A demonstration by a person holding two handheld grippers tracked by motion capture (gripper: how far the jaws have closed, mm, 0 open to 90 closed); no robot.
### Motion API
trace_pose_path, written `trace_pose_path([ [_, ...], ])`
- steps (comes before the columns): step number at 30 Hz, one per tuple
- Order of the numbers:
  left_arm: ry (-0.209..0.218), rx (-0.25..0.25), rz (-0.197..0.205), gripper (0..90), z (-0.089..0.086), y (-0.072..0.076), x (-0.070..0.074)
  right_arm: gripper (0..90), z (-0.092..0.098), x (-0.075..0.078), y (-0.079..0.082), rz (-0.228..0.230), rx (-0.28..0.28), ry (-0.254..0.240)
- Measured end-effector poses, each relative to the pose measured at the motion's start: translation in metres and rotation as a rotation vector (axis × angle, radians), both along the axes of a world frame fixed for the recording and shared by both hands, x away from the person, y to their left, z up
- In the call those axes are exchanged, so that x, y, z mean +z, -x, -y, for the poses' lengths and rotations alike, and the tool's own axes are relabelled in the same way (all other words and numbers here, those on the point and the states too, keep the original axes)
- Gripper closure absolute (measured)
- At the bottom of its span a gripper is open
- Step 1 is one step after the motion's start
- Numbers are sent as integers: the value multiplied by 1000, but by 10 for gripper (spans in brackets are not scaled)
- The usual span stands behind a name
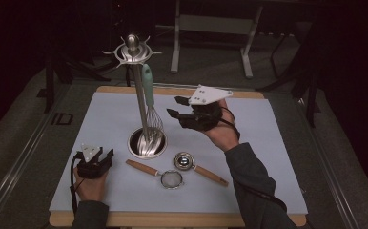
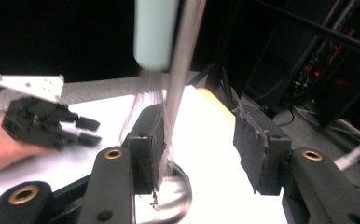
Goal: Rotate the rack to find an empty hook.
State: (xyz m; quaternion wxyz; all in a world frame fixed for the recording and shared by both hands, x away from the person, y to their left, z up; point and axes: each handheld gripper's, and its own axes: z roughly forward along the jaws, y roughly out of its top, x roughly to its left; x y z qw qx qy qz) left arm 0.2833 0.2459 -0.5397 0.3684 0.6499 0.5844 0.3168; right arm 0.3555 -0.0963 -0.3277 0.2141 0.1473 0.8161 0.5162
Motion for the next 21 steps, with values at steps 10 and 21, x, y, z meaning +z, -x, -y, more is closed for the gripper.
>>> trace_pose_path([
  [10,54,8,31,574,-5,2,1,500,41,-35,2,-53,-111,59],
  [21,80,-14,106,661,-2,8,24,475,80,-78,7,-139,-203,76],
])
